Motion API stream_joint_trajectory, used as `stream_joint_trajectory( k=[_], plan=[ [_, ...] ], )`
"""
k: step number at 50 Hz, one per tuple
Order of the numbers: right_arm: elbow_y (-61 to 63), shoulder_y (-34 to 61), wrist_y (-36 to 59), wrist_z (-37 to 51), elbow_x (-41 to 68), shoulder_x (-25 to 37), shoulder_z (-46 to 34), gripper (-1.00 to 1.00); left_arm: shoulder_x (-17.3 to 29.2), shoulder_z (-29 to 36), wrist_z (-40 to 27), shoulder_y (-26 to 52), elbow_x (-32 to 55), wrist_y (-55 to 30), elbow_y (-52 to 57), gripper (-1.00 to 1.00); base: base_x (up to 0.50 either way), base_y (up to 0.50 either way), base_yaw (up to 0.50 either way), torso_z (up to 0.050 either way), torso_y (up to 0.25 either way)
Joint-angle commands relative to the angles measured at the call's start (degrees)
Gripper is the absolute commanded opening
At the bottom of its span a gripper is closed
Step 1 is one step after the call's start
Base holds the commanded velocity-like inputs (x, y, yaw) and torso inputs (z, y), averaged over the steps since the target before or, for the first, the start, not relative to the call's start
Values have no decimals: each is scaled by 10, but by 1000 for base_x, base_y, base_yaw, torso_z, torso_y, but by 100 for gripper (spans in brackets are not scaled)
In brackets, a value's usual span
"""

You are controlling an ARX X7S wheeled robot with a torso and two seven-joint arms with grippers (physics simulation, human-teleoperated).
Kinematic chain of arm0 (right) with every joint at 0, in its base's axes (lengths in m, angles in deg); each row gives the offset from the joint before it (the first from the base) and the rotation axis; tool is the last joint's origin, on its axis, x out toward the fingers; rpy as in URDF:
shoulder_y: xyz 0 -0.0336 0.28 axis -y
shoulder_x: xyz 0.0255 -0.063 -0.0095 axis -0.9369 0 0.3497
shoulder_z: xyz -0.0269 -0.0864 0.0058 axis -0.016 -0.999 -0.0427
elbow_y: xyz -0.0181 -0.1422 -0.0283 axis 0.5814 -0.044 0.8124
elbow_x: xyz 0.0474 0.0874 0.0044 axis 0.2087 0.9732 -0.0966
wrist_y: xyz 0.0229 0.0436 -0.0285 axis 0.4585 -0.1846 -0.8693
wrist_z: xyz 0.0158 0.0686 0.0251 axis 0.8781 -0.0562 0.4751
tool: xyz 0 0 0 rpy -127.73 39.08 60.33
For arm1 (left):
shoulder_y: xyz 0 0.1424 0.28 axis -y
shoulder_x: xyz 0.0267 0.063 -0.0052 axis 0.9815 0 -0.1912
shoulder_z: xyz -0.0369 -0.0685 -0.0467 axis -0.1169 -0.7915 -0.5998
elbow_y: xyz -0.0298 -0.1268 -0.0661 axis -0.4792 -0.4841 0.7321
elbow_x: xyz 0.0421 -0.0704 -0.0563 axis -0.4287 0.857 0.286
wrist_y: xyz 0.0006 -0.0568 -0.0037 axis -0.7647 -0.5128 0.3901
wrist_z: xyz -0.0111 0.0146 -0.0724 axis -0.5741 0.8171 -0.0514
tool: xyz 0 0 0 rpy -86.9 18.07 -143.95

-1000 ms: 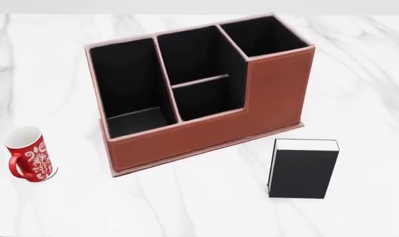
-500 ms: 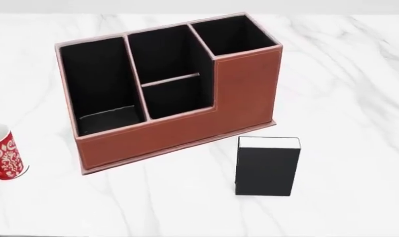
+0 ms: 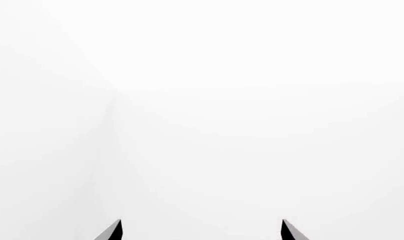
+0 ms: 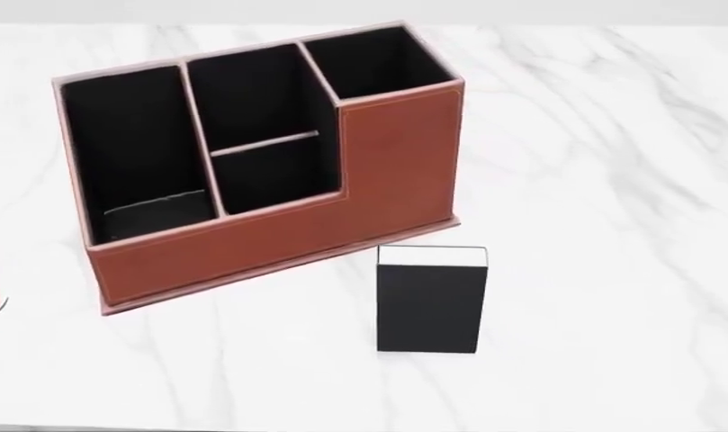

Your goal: Pick up the book and place it in the back compartment of the caddy.

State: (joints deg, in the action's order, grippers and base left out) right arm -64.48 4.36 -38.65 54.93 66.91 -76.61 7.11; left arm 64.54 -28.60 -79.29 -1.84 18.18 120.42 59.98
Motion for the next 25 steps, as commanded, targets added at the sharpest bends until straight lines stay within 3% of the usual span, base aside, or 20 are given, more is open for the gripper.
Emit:
stream_joint_trajectory(
  k=[1, 25],
  plan=[
    [-1, 0, -2, 4, 1, 4, -3, 100, 4, 3, -5, -1, 1, -1, 2, 100, -12, -160, 0, 0, 0],
    [-7, -5, -40, 12, -19, 7, -6, 100, 9, 8, -16, 1, -4, -1, 0, 100, 16, -57, 0, 0, 0]
  ],
)
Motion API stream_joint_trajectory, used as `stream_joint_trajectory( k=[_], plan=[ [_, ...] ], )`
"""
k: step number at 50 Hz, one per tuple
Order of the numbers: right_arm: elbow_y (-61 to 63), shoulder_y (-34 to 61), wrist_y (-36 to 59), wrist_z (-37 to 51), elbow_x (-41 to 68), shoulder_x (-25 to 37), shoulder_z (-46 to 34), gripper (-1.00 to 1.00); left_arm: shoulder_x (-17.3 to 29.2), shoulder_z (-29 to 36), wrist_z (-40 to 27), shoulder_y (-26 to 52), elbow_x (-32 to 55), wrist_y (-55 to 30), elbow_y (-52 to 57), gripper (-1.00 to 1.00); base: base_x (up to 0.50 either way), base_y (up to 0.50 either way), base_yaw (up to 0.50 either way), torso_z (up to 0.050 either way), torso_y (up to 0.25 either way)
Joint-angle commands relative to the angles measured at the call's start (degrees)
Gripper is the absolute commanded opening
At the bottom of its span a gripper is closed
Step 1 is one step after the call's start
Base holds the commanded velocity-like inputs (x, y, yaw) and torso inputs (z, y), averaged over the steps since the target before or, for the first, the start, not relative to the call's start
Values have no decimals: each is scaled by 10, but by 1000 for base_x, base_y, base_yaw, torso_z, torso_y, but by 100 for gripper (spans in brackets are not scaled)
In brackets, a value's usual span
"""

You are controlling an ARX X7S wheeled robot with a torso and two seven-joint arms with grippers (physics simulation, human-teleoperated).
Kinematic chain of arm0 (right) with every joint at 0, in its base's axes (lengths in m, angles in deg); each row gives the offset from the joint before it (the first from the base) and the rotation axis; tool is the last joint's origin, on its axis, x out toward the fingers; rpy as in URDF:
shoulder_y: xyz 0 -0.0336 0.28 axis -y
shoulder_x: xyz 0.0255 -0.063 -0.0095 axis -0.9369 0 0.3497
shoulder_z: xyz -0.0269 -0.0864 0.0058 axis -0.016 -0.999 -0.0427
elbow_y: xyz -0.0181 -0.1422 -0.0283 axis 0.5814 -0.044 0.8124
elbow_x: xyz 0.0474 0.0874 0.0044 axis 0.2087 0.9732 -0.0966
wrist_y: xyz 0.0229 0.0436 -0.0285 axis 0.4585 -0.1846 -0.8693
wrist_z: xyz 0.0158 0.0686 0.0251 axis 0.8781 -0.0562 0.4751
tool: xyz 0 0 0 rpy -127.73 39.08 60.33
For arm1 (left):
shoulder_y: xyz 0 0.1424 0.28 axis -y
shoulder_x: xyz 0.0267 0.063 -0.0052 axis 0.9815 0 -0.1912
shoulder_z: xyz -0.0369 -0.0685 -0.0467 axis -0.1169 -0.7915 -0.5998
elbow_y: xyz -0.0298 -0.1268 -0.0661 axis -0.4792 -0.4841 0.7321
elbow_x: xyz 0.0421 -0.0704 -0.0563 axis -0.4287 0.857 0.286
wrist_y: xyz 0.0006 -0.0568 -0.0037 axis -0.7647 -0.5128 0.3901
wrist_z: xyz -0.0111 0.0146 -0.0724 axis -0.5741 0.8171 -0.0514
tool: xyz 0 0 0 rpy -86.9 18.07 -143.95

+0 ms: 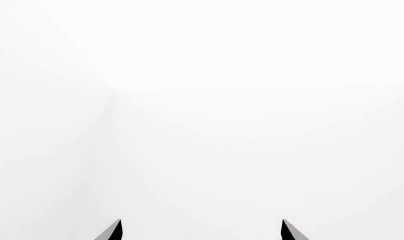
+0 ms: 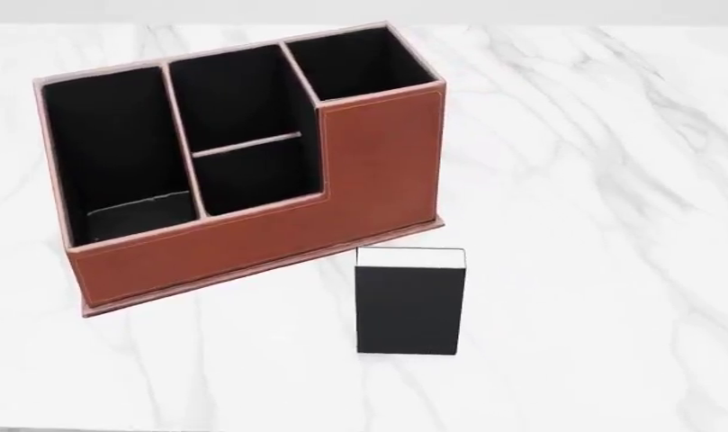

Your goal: Pick up the book and place it in the back compartment of the caddy.

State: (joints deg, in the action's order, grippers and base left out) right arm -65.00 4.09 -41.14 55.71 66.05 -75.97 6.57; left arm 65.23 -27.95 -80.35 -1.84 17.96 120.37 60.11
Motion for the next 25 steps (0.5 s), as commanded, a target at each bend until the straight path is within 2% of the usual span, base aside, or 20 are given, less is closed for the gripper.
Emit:
stream_joint_trajectory(
  k=[1, 25],
  plan=[
    [-3, -3, -18, 5, -12, 1, -1, 100, 3, 2, -5, 1, -1, 0, -1, 100, 105, 0, 0, 0, 0],
    [-7, -4, -32, 14, -20, 6, -5, 100, 9, 5, -17, -3, -4, 3, 5, 100, 187, 0, 0, 0, 0]
  ],
)
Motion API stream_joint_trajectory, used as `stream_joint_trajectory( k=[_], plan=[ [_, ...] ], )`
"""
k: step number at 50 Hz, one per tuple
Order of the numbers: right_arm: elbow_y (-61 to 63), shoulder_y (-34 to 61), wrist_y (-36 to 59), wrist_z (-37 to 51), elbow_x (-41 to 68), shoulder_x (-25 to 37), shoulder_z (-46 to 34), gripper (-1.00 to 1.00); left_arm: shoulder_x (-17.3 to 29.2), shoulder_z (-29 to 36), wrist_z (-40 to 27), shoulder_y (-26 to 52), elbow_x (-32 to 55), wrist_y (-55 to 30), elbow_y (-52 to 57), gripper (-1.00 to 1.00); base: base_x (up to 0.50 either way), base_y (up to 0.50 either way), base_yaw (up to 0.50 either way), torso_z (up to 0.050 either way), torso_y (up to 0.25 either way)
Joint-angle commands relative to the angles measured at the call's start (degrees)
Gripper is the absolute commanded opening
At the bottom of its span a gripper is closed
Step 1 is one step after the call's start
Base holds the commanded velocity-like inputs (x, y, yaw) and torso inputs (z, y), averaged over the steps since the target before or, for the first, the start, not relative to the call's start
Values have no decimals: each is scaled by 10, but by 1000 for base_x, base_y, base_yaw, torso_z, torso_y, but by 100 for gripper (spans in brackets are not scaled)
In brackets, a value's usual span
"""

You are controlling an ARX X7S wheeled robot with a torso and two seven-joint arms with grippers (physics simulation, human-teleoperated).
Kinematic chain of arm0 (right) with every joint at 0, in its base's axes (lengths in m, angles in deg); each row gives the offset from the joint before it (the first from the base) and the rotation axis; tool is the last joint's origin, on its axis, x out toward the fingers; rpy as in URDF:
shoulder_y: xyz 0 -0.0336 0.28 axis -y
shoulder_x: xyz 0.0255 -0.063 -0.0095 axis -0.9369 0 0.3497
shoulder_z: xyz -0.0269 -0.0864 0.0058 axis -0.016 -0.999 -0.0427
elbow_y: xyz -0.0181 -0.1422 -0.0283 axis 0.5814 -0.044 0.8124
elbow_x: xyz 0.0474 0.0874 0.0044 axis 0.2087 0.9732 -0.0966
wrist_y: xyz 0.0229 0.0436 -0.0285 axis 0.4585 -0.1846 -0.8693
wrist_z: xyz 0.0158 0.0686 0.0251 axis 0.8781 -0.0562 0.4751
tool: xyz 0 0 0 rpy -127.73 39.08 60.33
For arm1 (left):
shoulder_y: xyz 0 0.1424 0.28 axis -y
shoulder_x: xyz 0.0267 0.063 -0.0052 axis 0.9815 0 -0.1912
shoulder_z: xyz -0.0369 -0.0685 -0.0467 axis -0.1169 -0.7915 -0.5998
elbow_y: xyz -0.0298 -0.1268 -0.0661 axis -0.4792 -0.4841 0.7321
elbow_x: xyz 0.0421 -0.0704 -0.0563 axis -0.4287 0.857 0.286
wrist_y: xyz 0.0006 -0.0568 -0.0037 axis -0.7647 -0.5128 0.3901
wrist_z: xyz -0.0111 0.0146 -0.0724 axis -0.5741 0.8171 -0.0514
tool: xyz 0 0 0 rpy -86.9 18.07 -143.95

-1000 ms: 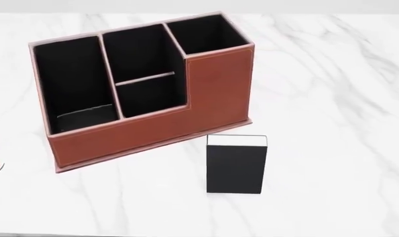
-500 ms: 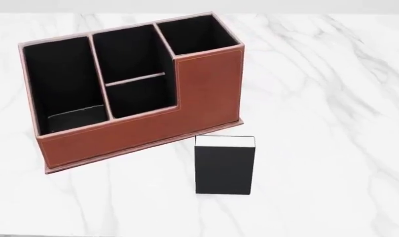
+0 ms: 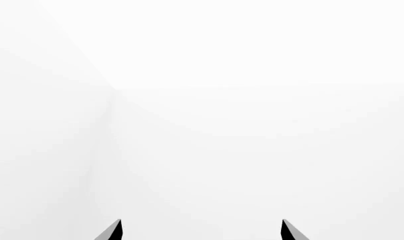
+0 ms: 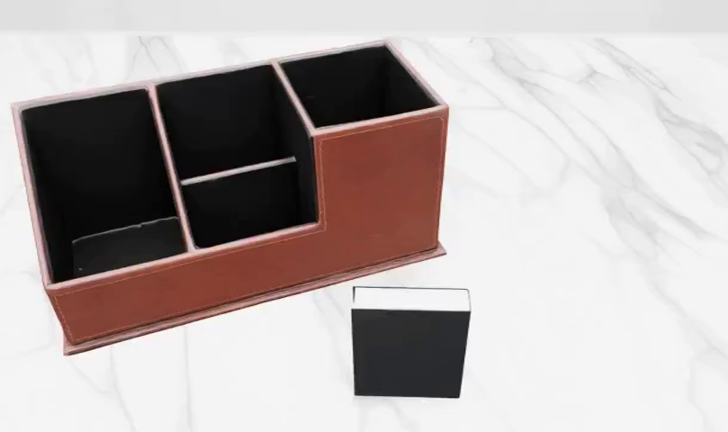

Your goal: Pick up the book and place it in the back compartment of the caddy.

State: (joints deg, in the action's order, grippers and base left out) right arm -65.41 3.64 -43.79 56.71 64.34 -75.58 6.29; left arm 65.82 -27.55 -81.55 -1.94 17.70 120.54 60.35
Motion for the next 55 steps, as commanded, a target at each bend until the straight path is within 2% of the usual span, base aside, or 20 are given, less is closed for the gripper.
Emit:
stream_joint_trajectory(
  k=[1, 55],
  plan=[
    [-3, 0, -6, 4, -3, 2, -3, 100, 3, 1, -6, -2, -1, 2, 3, 100, 227, 0, 0, 0, 0],
    [-6, 4, -6, 23, -9, 12, -14, 100, 15, 11, -28, 0, -7, -2, 6, 100, 192, 0, 0, 0, 0]
  ],
)
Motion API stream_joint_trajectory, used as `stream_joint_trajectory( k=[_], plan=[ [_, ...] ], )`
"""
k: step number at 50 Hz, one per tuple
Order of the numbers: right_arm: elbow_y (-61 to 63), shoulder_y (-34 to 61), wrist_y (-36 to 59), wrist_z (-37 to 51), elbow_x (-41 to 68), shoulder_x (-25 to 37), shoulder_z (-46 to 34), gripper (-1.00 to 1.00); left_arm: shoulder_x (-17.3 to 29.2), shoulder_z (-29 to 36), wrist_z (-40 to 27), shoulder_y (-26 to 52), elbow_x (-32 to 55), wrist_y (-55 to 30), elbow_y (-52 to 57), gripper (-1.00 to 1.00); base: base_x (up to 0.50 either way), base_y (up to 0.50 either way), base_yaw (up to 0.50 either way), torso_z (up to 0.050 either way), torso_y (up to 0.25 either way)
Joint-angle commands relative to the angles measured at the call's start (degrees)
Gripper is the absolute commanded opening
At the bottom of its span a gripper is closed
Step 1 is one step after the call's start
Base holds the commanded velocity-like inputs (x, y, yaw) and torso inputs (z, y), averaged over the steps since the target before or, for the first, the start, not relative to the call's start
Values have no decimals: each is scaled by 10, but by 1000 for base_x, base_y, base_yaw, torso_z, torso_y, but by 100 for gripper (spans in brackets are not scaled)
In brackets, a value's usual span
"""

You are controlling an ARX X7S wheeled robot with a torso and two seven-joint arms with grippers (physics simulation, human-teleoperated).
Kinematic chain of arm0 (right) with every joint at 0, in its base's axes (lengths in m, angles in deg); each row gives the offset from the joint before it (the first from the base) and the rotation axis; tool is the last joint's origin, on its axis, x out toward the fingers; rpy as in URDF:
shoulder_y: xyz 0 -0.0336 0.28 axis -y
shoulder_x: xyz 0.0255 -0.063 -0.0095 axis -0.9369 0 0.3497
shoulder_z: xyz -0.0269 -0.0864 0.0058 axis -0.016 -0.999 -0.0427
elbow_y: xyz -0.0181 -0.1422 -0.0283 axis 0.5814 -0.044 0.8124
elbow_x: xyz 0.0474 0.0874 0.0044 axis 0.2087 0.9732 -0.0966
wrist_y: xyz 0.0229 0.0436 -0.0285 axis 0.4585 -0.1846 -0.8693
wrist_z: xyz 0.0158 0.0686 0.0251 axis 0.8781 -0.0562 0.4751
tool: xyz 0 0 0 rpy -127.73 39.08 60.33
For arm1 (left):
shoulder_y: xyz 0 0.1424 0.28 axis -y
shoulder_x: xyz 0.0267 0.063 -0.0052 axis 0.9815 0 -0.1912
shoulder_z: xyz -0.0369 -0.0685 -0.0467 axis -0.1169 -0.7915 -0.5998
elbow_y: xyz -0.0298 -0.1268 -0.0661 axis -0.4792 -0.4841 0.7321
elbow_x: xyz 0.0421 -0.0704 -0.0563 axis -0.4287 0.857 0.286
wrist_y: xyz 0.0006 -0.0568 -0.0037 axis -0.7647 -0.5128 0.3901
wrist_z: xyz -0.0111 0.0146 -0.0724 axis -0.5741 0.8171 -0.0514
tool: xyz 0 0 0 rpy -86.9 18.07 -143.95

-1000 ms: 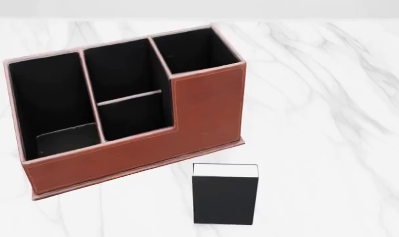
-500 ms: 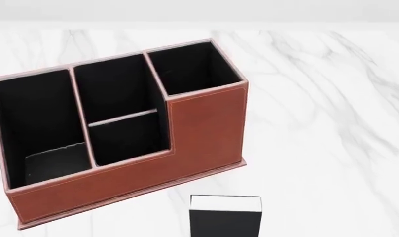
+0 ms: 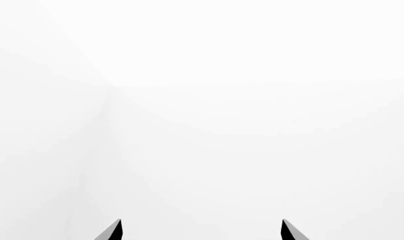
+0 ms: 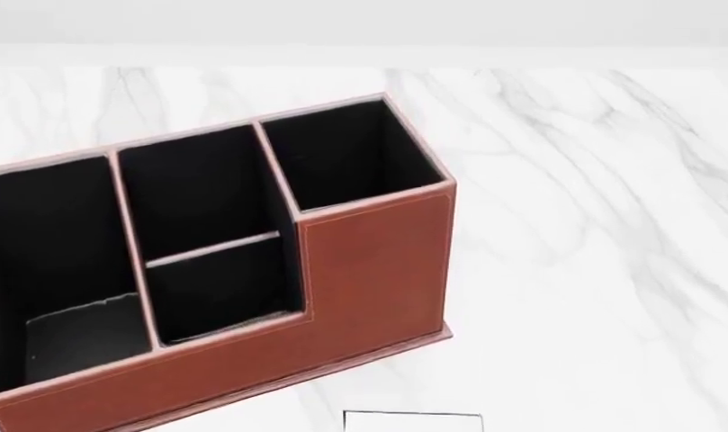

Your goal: Pick up the book and place it in the back compartment of the caddy.

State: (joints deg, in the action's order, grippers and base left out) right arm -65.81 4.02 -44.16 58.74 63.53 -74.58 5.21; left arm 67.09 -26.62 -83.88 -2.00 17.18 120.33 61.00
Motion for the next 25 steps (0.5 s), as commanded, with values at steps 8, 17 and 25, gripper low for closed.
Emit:
stream_joint_trajectory(
  k=[8, 17, 25],
  plan=[
    [-4, 2, -5, 6, -3, 3, -4, 100, 4, 3, -8, 1, -2, 0, -1, 100, 14, 0, 0, 0, 0],
    [-4, 2, -4, 9, -2, 5, -6, 100, 6, 4, -12, 1, -3, 1, -1, 100, 45, 0, 0, 0, 0],
    [-7, 5, -3, 12, 0, 6, -8, 100, 7, 5, -15, 1, -5, 0, -1, 100, 5, 0, 0, 0, 0]
  ],
)
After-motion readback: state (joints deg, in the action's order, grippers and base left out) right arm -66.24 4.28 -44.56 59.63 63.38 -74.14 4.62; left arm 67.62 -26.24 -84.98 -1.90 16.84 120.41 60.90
